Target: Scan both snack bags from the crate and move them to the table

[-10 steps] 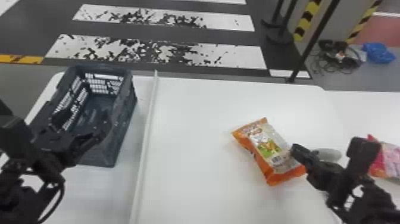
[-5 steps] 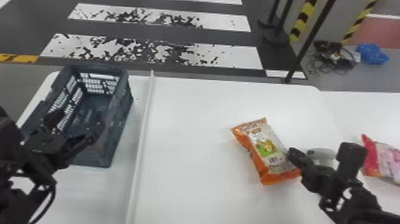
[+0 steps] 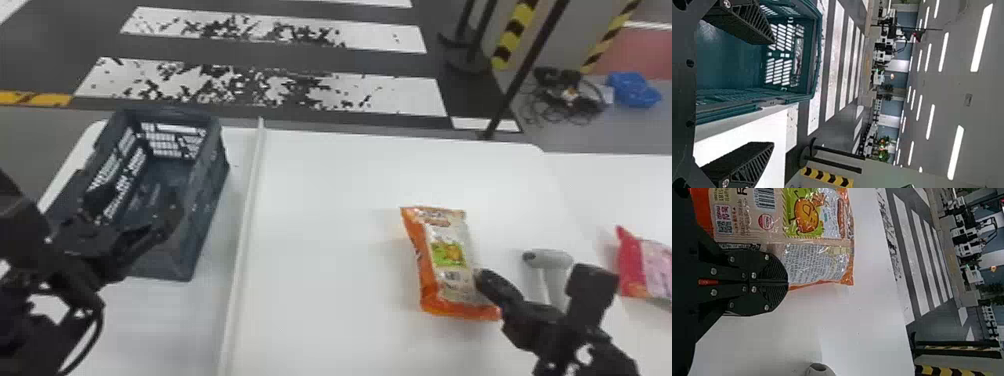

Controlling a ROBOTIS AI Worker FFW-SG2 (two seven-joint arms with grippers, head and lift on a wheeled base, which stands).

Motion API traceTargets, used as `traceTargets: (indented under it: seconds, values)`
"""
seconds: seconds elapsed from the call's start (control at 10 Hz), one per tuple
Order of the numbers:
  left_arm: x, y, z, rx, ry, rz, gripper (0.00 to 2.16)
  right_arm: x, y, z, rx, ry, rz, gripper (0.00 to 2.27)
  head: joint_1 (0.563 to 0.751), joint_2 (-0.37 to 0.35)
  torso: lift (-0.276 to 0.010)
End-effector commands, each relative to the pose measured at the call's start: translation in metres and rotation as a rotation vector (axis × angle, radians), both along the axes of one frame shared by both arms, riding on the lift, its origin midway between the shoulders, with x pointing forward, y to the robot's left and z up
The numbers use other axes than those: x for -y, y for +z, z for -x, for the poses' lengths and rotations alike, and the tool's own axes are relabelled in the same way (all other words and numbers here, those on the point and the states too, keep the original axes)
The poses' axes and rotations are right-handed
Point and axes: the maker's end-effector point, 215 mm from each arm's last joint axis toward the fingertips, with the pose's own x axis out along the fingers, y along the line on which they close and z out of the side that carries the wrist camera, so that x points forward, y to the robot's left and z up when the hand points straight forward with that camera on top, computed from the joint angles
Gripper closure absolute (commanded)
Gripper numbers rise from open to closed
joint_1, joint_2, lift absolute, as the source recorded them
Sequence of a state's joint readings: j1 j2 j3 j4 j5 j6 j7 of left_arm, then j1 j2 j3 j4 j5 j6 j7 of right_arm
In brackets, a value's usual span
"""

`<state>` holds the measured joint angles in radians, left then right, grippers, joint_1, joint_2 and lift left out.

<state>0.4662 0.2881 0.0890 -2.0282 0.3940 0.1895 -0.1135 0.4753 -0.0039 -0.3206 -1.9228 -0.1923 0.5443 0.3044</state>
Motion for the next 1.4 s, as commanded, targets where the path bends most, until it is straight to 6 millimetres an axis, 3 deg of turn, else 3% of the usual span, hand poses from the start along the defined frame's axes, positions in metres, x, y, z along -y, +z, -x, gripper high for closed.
traceTargets:
  seconds: [0.0, 0.3, 0.5, 0.7, 1.0, 1.3]
  values:
    - [0.002, -0.001, 0.000, -0.001, -0.001, 0.004, 0.08, -0.001, 0.010, 0.004, 0.013, -0.011, 0.003, 2.25, 0.695, -0.068, -0.087]
    - [0.001, 0.000, 0.000, 0.000, -0.003, -0.002, 0.08, 0.004, 0.076, -0.019, 0.111, -0.008, 0.032, 2.25, 0.695, -0.077, -0.087]
    - [0.002, 0.001, -0.001, 0.002, -0.004, -0.002, 0.08, -0.022, 0.094, -0.034, 0.150, 0.045, 0.015, 2.25, 0.695, -0.070, -0.087]
    - [0.001, 0.000, 0.001, -0.002, -0.003, -0.002, 0.08, -0.055, 0.078, -0.040, 0.133, 0.099, 0.005, 2.25, 0.695, -0.043, -0.087]
    - [-0.006, 0.000, 0.000, -0.001, 0.005, -0.011, 0.08, -0.081, 0.052, -0.038, 0.114, 0.133, -0.021, 2.25, 0.695, 0.023, -0.087]
    - [-0.006, -0.001, 0.000, -0.002, 0.006, -0.010, 0.08, -0.083, 0.035, -0.042, 0.097, 0.138, -0.006, 2.25, 0.695, 0.049, -0.087]
